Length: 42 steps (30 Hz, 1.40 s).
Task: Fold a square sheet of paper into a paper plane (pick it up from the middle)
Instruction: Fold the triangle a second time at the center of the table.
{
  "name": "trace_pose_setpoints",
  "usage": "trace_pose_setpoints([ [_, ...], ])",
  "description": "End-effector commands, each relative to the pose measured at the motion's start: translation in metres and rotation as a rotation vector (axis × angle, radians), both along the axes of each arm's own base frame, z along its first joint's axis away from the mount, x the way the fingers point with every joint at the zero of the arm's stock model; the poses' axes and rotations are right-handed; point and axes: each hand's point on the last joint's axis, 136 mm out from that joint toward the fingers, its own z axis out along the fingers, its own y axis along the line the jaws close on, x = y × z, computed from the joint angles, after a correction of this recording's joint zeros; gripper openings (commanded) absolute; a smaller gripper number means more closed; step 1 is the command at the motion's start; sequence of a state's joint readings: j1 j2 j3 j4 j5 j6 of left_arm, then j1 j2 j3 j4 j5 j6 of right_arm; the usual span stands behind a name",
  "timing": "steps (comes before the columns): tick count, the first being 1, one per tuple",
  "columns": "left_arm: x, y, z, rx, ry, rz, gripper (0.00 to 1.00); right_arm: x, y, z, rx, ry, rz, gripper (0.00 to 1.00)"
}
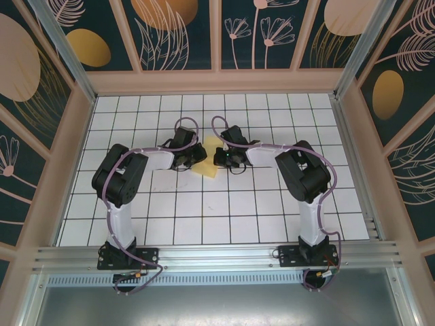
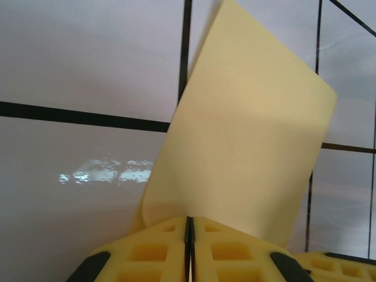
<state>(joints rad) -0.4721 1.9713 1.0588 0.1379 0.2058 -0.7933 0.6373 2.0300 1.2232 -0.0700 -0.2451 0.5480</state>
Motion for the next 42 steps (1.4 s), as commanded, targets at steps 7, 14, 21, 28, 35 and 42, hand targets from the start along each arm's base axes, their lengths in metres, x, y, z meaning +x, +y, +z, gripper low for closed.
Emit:
trace_pose_setpoints([
  [7,0.01,0.04,-0.006,0.209,-0.032,0.122,0.14,-0.03,-0.041,-0.067,-0.193,0.147,-0.021,0.06],
  [14,0.018,0.048,0.009,0.234,-0.064,0.143,0.16,-0.03,-0.041,-0.067,-0.191,0.147,-0.021,0.06],
  [21,0.019,0.021,0.041,0.09,-0.113,0.06,0.18,-0.029,-0.04,-0.066,-0.188,0.144,-0.019,0.06],
  [28,0.007,-0.006,0.041,-0.061,-0.086,-0.035,0.14,-0.029,-0.039,-0.066,-0.179,0.146,-0.02,0.06],
  [35,-0.002,-0.009,0.014,-0.06,-0.008,-0.059,0.11,-0.029,-0.038,-0.065,-0.172,0.148,-0.018,0.06],
  [42,-0.013,0.001,-0.014,-0.005,0.059,-0.042,0.09,-0.023,-0.032,-0.055,-0.138,0.135,-0.011,0.06],
])
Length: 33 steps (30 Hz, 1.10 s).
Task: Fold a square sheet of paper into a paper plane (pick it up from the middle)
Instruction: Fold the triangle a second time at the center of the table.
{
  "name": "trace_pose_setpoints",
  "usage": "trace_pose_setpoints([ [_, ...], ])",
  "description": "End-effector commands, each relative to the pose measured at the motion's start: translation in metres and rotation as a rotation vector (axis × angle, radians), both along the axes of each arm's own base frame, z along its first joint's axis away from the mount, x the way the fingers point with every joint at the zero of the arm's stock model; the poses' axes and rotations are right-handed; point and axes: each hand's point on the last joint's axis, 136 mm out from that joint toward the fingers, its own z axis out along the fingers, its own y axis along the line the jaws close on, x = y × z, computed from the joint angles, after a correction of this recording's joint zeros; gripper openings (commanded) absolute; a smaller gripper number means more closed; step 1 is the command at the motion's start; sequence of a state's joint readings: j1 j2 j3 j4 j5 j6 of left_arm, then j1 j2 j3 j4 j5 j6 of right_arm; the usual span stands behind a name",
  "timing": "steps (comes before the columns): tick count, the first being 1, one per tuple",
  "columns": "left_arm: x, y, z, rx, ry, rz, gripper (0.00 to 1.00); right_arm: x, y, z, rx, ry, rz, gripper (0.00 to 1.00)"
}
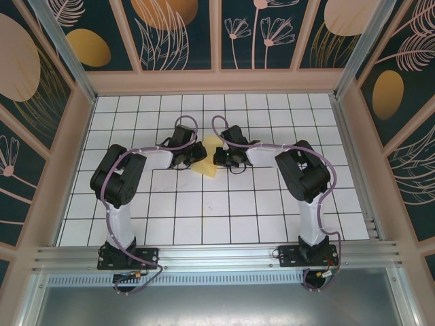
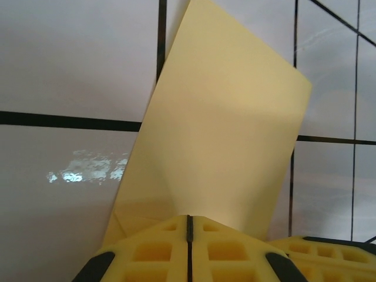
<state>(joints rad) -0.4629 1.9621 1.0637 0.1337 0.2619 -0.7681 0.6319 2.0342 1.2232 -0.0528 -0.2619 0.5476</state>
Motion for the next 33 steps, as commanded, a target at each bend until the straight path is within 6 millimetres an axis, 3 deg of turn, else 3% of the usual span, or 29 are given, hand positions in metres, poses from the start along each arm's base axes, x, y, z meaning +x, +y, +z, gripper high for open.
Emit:
trace_pose_setpoints([
  [1,-0.013,0.008,-0.024,0.036,0.067,0.006,0.09,-0.023,-0.032,-0.052,-0.146,0.132,-0.011,0.06],
  [9,-0.026,0.02,-0.045,0.082,0.111,0.031,0.07,-0.008,-0.001,0.008,0.021,0.043,0.036,0.06],
  [14,-0.03,0.022,-0.051,0.08,0.122,0.042,0.07,-0.022,0.018,0.039,0.126,0.018,0.096,0.06],
  [19,-0.041,0.026,-0.062,0.076,0.149,0.046,0.07,-0.032,0.011,0.043,0.141,0.019,0.062,0.06],
  [25,-0.044,0.027,-0.065,0.073,0.159,0.048,0.07,-0.044,0.025,0.034,0.149,0.059,0.107,0.06],
  [33,-0.043,0.026,-0.064,0.07,0.154,0.048,0.08,-0.043,0.03,0.015,0.099,0.097,0.104,0.06],
])
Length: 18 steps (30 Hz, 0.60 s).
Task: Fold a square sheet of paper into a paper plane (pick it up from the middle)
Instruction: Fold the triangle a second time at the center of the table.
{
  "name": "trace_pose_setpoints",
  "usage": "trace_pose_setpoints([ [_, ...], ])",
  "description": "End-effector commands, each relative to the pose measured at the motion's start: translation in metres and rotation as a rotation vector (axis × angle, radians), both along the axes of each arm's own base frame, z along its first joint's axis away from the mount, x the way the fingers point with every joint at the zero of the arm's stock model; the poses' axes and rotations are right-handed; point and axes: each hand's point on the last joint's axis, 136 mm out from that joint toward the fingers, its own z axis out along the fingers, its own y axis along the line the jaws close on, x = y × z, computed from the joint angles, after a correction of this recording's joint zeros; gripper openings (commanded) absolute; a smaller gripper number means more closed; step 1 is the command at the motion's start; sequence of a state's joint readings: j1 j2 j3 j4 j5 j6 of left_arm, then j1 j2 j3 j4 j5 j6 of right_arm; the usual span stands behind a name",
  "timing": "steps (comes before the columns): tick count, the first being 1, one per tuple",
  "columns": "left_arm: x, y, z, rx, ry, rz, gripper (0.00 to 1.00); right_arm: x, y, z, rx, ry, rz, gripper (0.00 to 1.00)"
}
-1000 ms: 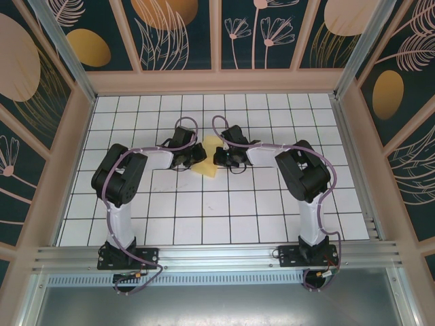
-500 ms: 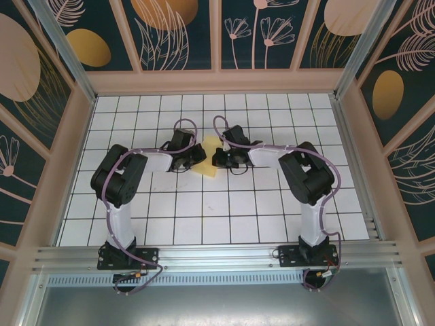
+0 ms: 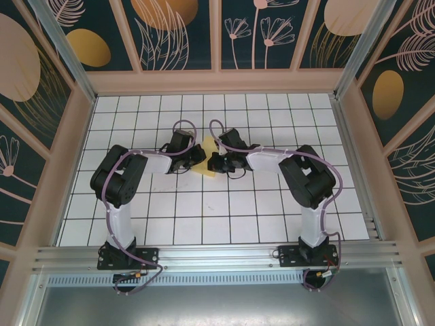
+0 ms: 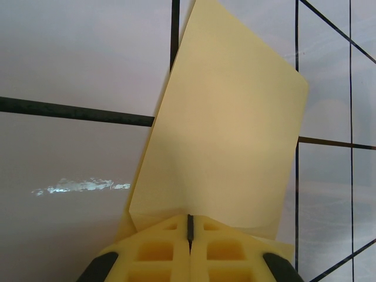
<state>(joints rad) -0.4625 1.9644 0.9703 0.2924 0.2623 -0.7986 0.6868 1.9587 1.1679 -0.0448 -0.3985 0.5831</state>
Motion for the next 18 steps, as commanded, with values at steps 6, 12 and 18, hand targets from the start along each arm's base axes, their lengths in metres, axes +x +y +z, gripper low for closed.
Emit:
trace_pose_setpoints([
  [6,-0.04,0.025,-0.056,0.114,0.198,0.027,0.08,-0.002,-0.002,-0.023,-0.063,0.057,0.004,0.06],
  [12,-0.04,0.026,-0.056,0.121,0.198,0.032,0.08,-0.014,-0.012,-0.034,-0.105,0.087,0.028,0.07],
  [18,-0.04,0.03,-0.058,0.136,0.2,0.041,0.08,-0.03,-0.018,-0.041,-0.112,0.125,0.071,0.07],
])
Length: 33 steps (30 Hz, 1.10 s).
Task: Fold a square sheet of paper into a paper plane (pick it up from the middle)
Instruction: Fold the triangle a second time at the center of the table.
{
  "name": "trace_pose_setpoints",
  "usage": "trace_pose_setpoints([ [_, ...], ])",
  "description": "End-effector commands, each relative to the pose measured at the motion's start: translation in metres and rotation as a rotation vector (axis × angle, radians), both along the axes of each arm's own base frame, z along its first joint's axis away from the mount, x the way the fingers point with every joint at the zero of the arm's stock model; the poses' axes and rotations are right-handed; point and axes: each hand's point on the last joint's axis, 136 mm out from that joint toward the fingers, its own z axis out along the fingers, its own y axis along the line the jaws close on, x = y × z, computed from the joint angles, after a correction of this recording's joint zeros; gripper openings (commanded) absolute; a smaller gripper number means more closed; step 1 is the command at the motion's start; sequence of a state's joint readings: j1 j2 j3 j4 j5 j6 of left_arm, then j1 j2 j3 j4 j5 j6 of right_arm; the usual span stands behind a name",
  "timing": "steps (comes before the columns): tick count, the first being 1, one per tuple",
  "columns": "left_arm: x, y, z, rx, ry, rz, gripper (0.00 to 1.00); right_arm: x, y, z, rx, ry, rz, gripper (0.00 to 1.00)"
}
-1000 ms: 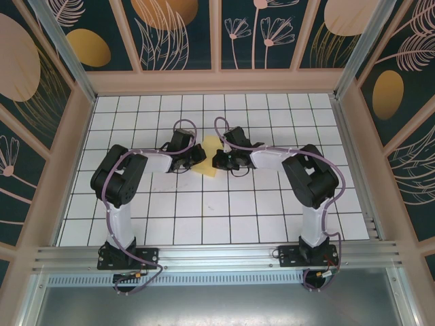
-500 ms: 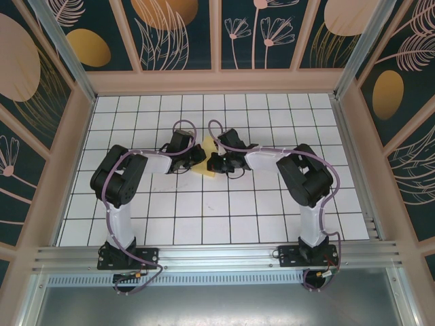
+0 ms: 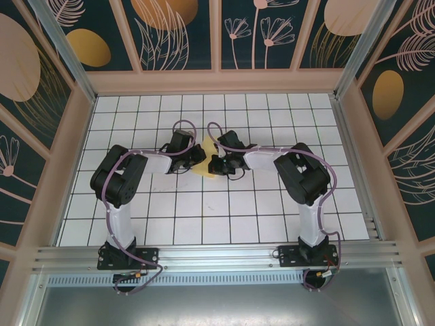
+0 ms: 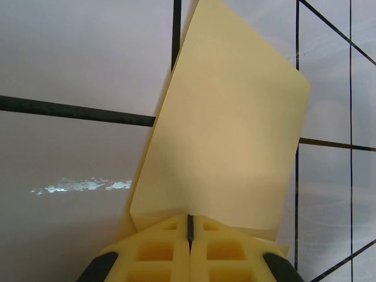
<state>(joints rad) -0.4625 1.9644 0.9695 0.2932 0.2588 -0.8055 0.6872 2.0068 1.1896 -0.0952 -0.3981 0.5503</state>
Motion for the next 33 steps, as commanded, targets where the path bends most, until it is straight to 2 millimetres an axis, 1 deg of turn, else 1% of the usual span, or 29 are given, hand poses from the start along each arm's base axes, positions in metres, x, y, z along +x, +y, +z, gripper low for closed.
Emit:
trace_pose_setpoints([
  [1,-0.04,0.029,-0.057,0.139,0.197,0.034,0.08,-0.029,-0.015,-0.02,-0.06,0.094,0.053,0.07],
  [6,-0.039,0.029,-0.057,0.14,0.195,0.036,0.08,-0.051,-0.026,-0.022,-0.06,0.128,0.087,0.07],
  [9,-0.039,0.03,-0.057,0.14,0.197,0.036,0.08,-0.061,-0.029,-0.02,-0.052,0.141,0.114,0.07],
  [11,-0.039,0.029,-0.056,0.14,0.195,0.035,0.08,-0.063,-0.031,-0.016,-0.053,0.132,0.126,0.07],
  [14,-0.038,0.029,-0.055,0.137,0.193,0.033,0.08,-0.047,-0.03,0.001,-0.044,0.073,0.102,0.07],
  [16,-0.038,0.028,-0.054,0.132,0.193,0.032,0.08,-0.027,-0.028,0.02,-0.004,0.01,0.048,0.06],
  [18,-0.038,0.027,-0.052,0.127,0.191,0.03,0.08,-0.012,-0.026,0.035,0.033,-0.04,0.004,0.06],
  [20,-0.038,0.026,-0.051,0.124,0.19,0.029,0.08,-0.004,-0.02,0.042,0.061,-0.062,-0.014,0.06],
  [24,-0.037,0.024,-0.051,0.116,0.191,0.024,0.08,0.001,-0.009,0.037,0.077,-0.053,-0.009,0.06],
  [29,-0.036,0.023,-0.049,0.112,0.19,0.021,0.08,0.005,-0.006,0.025,0.06,-0.032,-0.004,0.06],
  [33,-0.036,0.022,-0.048,0.107,0.188,0.02,0.08,-0.001,-0.005,0.013,0.047,0.002,0.011,0.06],
])
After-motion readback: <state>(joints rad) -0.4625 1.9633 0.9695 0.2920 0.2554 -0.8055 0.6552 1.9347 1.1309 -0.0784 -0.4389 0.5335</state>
